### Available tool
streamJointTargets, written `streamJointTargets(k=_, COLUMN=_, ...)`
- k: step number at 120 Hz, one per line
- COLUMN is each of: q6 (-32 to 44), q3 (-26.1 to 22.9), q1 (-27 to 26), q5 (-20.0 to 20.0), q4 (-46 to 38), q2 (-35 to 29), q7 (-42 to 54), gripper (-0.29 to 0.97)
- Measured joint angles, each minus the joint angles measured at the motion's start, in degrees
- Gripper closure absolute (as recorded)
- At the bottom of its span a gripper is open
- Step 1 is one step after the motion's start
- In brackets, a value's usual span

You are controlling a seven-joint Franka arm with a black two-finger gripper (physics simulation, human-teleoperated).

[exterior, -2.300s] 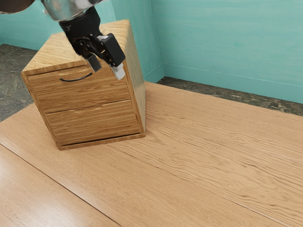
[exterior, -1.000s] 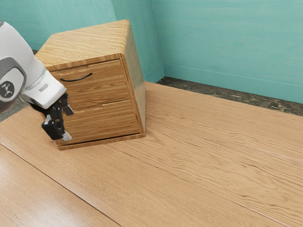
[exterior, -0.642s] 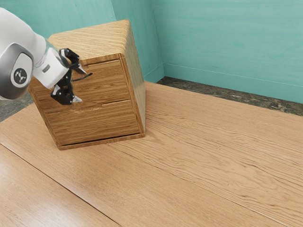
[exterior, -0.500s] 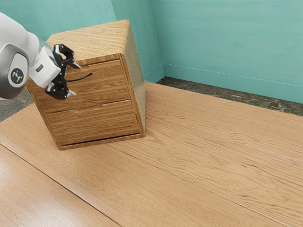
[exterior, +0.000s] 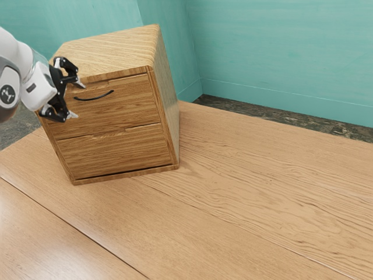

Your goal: Pull the drawer handle with one arm to open the drawer

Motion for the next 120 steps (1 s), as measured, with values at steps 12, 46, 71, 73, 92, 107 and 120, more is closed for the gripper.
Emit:
streamJointTargets(k=12, q6=-0.03, q3=0.01, q1=0.06, q5=0.01, q4=0.01, q2=1.02, q7=0.93, gripper=0.17)
streamJointTargets(k=46, q6=0.11, q3=0.01, q1=0.05, q5=-0.06, q4=0.24, q2=4.00, q7=2.88, gripper=0.11)
streamJointTargets(k=71, q6=0.16, q3=-0.14, q1=-0.13, q5=-0.31, q4=0.08, q2=4.07, q7=3.85, gripper=0.18)
streamJointTargets(k=73, q6=0.15, q3=-0.16, q1=-0.19, q5=-0.32, q4=0.06, q2=4.04, q7=3.92, gripper=0.20)
streamJointTargets(k=92, q6=0.03, q3=-0.17, q1=-0.50, q5=-0.21, q4=-0.38, q2=3.34, q7=4.43, gripper=0.26)
streamJointTargets(k=107, q6=-0.30, q3=-0.21, q1=-0.62, q5=-0.07, q4=-1.56, q2=2.01, q7=4.75, gripper=0.27)
streamJointTargets(k=120, q6=-0.65, q3=-0.24, q1=-0.74, q5=-0.09, q4=-2.80, q2=0.81, q7=5.00, gripper=0.27)
